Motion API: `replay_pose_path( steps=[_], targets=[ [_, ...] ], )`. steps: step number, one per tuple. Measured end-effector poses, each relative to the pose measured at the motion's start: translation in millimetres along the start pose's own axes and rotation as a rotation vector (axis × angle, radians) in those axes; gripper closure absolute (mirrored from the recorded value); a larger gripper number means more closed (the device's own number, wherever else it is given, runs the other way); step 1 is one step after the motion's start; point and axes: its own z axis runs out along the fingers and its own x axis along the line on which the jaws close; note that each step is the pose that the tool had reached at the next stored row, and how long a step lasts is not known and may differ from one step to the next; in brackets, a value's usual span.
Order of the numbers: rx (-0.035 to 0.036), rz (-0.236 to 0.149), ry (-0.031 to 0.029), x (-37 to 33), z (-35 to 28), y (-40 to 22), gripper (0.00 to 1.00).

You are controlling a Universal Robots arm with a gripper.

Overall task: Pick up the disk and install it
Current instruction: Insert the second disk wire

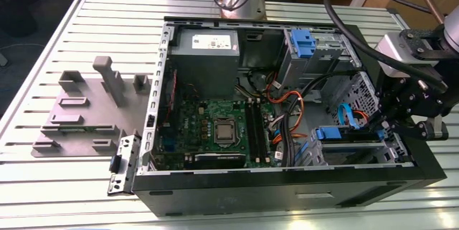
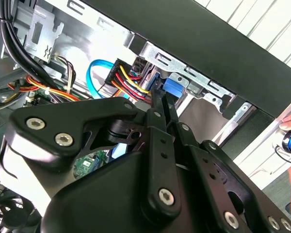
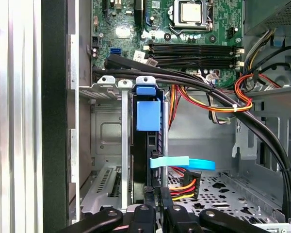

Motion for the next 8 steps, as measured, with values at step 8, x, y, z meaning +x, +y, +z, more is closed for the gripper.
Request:
replay_pose_path(
  steps=[8],
  targets=[
    [0.0000,0.000,-0.0001,0.0,0.0,-0.2,0.83]
  ],
)
